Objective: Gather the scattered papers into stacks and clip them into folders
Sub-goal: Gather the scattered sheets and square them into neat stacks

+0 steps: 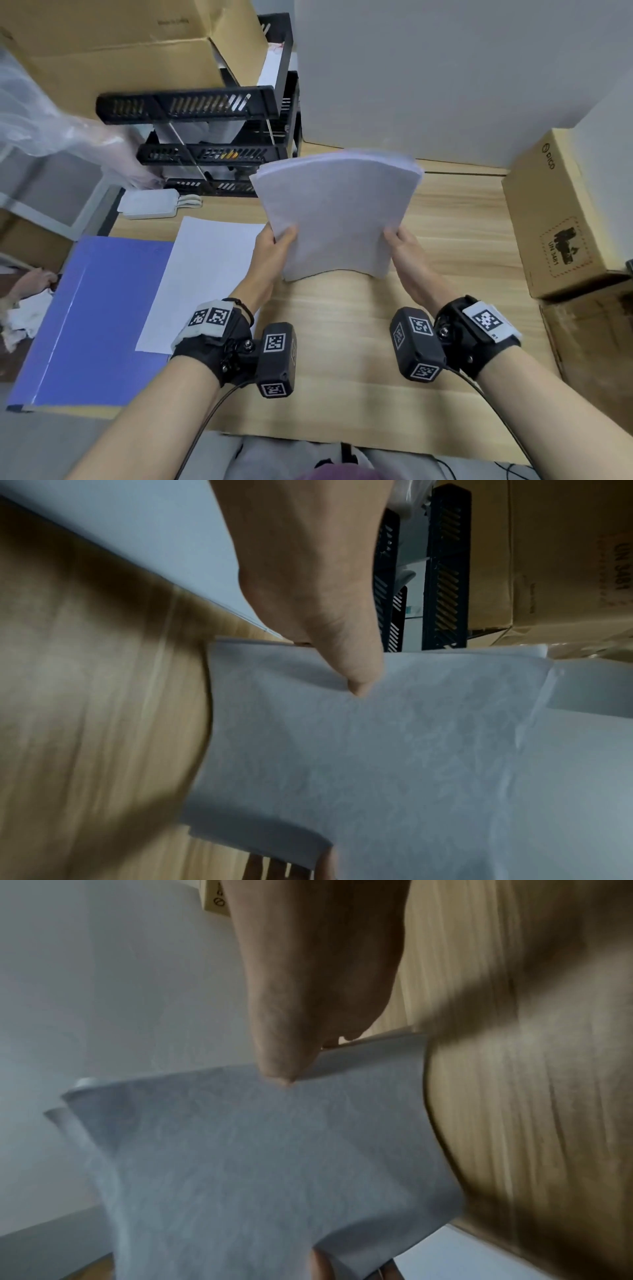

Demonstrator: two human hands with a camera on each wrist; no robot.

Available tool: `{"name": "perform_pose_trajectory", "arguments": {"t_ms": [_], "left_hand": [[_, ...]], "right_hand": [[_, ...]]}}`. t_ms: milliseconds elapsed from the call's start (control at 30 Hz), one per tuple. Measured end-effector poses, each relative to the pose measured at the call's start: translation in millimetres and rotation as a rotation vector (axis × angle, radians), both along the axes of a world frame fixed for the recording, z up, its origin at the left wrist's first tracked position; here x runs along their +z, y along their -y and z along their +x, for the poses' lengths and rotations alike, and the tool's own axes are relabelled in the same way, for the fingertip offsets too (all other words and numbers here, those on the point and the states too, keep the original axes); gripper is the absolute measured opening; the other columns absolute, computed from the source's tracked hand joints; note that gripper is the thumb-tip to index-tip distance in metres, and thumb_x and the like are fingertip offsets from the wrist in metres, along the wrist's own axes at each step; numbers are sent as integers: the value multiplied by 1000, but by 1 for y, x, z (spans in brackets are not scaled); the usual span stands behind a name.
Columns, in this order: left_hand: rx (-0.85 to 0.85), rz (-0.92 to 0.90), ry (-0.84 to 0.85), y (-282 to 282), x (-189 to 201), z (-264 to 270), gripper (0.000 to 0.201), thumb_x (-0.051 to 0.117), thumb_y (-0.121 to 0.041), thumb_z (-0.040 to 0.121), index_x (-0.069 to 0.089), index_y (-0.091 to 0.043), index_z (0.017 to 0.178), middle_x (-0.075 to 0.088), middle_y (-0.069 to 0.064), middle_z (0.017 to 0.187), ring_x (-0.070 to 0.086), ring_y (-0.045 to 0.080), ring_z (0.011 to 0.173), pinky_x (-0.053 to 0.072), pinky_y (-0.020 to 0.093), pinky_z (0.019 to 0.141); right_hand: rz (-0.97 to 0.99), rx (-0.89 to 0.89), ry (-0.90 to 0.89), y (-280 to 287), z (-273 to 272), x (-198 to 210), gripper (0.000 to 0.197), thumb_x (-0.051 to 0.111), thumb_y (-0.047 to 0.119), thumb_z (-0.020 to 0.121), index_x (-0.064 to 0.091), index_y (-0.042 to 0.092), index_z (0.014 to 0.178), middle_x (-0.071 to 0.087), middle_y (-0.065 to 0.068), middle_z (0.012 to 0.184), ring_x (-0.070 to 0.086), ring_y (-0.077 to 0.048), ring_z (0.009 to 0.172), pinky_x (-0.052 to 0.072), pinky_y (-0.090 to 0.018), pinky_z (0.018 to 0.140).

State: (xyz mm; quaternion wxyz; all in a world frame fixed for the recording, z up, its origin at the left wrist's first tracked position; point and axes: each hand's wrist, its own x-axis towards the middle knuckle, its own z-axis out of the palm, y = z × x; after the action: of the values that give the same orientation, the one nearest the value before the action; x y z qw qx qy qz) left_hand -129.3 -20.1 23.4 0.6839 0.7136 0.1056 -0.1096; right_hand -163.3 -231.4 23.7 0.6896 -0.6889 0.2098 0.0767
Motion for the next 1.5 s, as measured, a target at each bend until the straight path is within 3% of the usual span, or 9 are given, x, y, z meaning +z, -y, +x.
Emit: {"name": "perform_pose_trajectory", "arguments": {"t_ms": [167, 333, 533, 700, 900, 1000, 1200, 1367, 1500], "left_hand": [[46, -122, 89, 7, 32, 11, 25, 50, -5, 96, 60, -15, 117, 69, -4, 113, 67, 0, 92, 51, 13, 72], [-9, -30, 64, 2, 28, 5, 39, 49, 10, 83, 58, -18, 108, 67, -5, 101, 64, -2, 85, 50, 11, 68], [54, 6, -32, 13, 19, 3, 28, 48, 4, 81, 61, -7, 103, 67, -1, 90, 60, 14, 81, 47, 25, 67], [82, -67, 84, 8, 34, 11, 21, 47, 5, 78, 58, -11, 87, 63, -8, 78, 58, 3, 66, 46, 16, 58], [-36, 43, 14, -3, 8, -3, 50, 42, 6, 86, 46, -18, 130, 62, -8, 114, 57, -5, 97, 45, 7, 68], [-49, 71, -26, -2, 4, -4, 42, 41, 0, 90, 51, -17, 127, 63, -10, 112, 58, 1, 99, 45, 9, 70], [49, 1, 64, 9, 21, 5, 29, 43, -1, 90, 62, -8, 110, 69, -7, 100, 65, 0, 85, 48, 9, 66], [3, 8, 77, 10, 12, 5, 41, 42, -1, 92, 41, -24, 126, 60, -7, 122, 58, 7, 110, 48, 19, 81], [-125, 95, -31, 10, -11, -8, 34, 33, -18, 103, 43, -25, 135, 59, -14, 126, 56, -1, 115, 46, 7, 75]], "right_hand": [[14, 8, 98, 11, 13, 29, 27, 36, 23, 104, 60, 24, 118, 68, 13, 113, 65, 2, 98, 49, -12, 73], [-6, 15, 114, 28, 5, 18, 35, 44, 5, 93, 60, 17, 122, 67, 7, 118, 60, -7, 109, 44, -23, 91], [-26, 7, 88, 15, 10, 21, 37, 36, 2, 96, 56, 21, 121, 64, 13, 106, 60, 5, 91, 47, -9, 69], [34, -88, 153, 15, 20, 37, 33, 41, 1, 95, 59, 24, 110, 67, 13, 103, 63, 5, 86, 49, -9, 69], [-51, 125, -30, 19, 5, 1, 46, 42, 5, 93, 45, 20, 137, 55, 8, 132, 50, -8, 121, 38, -30, 104], [-23, 157, -40, 17, 2, 2, 35, 36, 17, 103, 44, 26, 137, 54, 21, 123, 47, 11, 107, 36, -14, 86], [-6, -11, 85, 21, 11, 31, 27, 33, 25, 105, 57, 27, 117, 62, 19, 108, 59, 10, 90, 44, -3, 63], [1, 11, 65, 37, 9, 17, 26, 39, 22, 103, 55, 24, 123, 62, 14, 118, 59, 4, 100, 44, -16, 77], [-54, 109, -67, 47, -3, -12, 29, 40, 25, 102, 51, 24, 129, 60, 13, 119, 55, -3, 109, 37, -20, 78]]}}
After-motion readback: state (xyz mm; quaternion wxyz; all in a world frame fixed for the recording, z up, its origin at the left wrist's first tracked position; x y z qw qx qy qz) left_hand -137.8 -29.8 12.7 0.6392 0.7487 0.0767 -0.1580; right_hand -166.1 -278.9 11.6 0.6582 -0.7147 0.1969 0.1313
